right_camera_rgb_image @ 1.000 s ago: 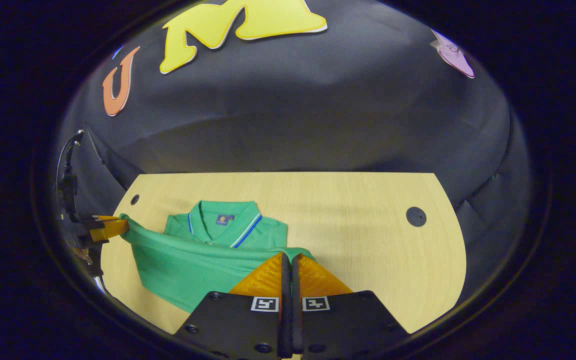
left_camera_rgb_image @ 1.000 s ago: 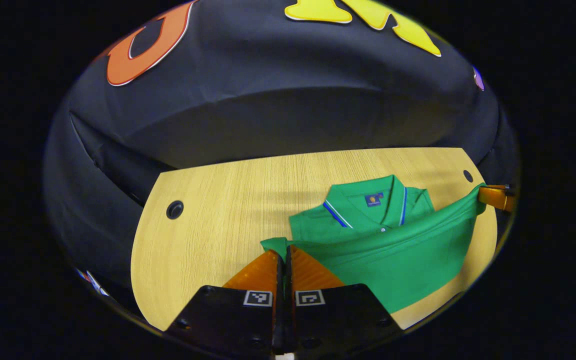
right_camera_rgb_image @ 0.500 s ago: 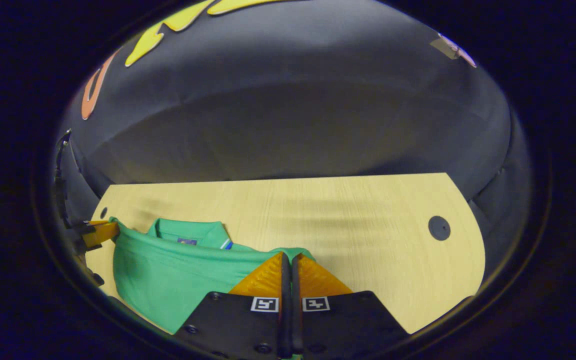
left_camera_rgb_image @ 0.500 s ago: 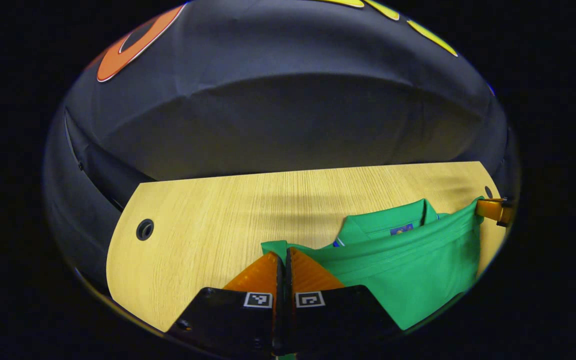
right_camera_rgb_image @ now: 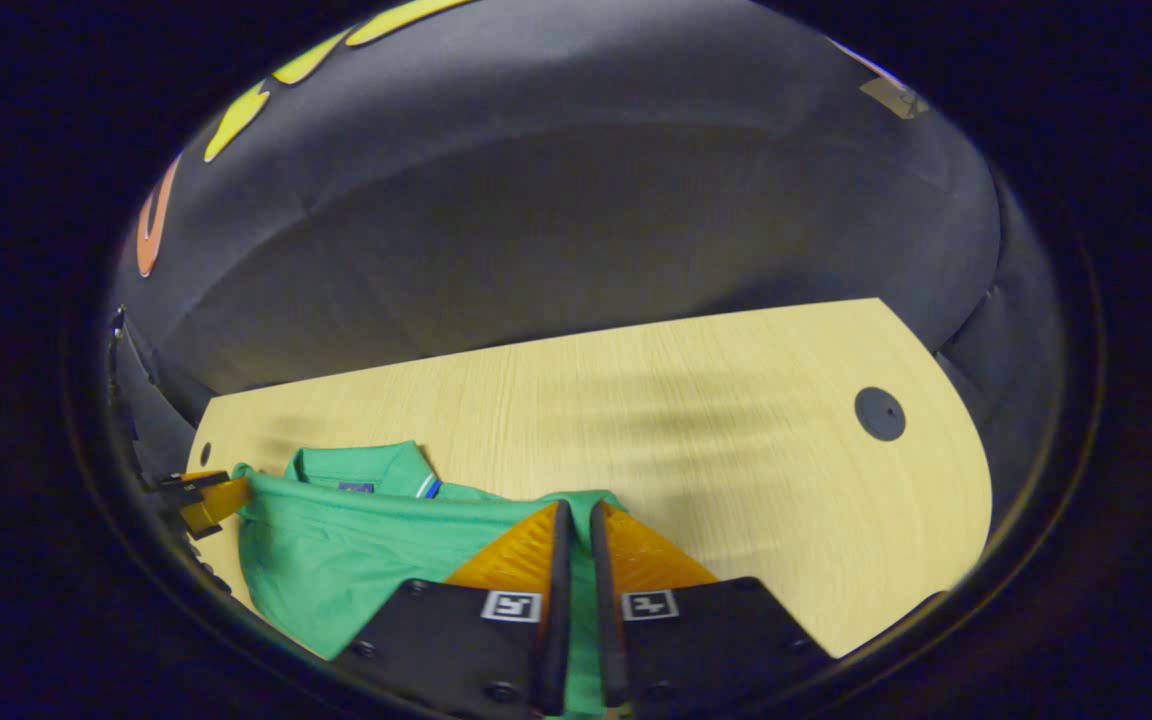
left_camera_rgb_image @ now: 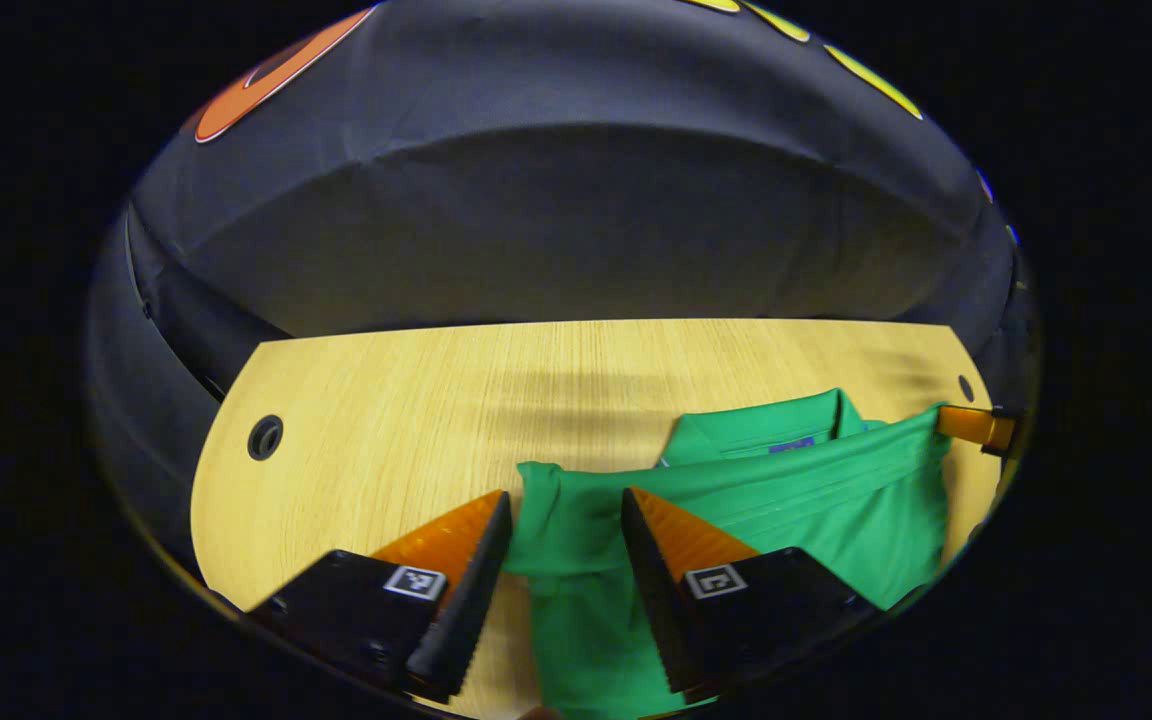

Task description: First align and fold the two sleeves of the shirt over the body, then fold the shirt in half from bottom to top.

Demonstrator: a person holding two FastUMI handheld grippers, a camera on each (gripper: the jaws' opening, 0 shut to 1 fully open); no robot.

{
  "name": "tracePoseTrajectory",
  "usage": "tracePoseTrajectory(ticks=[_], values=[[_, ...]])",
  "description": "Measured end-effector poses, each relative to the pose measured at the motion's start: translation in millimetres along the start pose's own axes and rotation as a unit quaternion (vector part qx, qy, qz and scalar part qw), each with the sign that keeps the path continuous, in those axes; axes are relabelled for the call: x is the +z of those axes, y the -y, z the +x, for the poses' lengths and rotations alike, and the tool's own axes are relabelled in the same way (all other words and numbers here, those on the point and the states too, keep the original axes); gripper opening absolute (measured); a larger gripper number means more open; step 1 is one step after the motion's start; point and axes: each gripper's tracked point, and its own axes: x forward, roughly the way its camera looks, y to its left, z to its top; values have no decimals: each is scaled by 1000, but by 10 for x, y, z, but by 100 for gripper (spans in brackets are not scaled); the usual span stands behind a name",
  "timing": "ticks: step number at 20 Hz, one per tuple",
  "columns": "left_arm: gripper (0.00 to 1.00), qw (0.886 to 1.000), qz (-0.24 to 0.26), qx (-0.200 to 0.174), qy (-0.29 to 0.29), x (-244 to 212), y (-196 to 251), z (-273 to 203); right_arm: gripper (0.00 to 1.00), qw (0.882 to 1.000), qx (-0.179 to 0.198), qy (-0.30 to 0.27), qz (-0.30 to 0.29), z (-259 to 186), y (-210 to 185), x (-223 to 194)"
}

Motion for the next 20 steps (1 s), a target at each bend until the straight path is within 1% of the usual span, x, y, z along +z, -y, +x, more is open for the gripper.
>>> tracePoseTrajectory(ticks=[3, 5, 7, 10, 11, 12, 13, 14, 15, 17, 19, 20], values=[[100, 999, -34, -27, 7, 74, 93, -299, 65, 1000, -2, 22, -4, -285, -8, 103], [100, 998, -42, -37, 20, 153, 81, -570, 100, 999, -5, 36, -11, -577, -35, 168], [100, 998, -39, -38, 40, 253, 21, -913, 99, 998, -8, 57, -19, -946, -86, 234], [100, 996, -24, -28, 83, 405, -89, -1578, 99, 995, -3, 101, -18, -1731, -282, 371], [100, 995, -19, -26, 98, 425, -122, -1814, 94, 992, -5, 121, -18, -1995, -313, 405], [100, 993, -16, -24, 112, 453, -120, -2050, 94, 990, -5, 140, -21, -2278, -363, 447], [100, 991, -14, -26, 127, 475, -137, -2290, 98, 987, -6, 160, -29, -2579, -434, 463], [100, 989, -14, -25, 143, 471, -145, -2525, 98, 983, -7, 178, -41, -2889, -485, 443], [100, 986, -15, -23, 162, 476, -167, -2770, 94, 978, -2, 200, -51, -3195, -564, 420], [100, 981, -12, -16, 194, 454, -219, -3242, 94, 971, 1, 232, -59, -3711, -640, 274], [99, 976, -7, -3, 216, 379, -245, -3624, 94, 966, 7, 255, -48, -4156, -685, 120], [99, 973, -2, 3, 231, 345, -253, -3817, 98, 963, 14, 266, -47, -4362, -723, 77]])
